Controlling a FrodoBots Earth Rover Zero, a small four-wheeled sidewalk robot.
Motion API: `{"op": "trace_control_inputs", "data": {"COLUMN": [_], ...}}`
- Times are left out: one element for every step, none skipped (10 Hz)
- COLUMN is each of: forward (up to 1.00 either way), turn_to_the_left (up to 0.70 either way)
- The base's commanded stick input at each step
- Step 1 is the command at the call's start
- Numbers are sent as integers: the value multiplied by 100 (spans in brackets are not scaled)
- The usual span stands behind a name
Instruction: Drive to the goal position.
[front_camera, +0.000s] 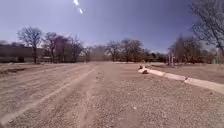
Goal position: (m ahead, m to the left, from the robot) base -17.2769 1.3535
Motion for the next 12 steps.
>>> {"op": "trace_control_inputs", "data": {"forward": [0, 0, 0, 0, 0, 0, 0, 0, 0, 0, 0, 0], "turn_to_the_left": [45, 45, 45, 45, 45, 45, 45, 45, 45, 45, 45, 45]}}
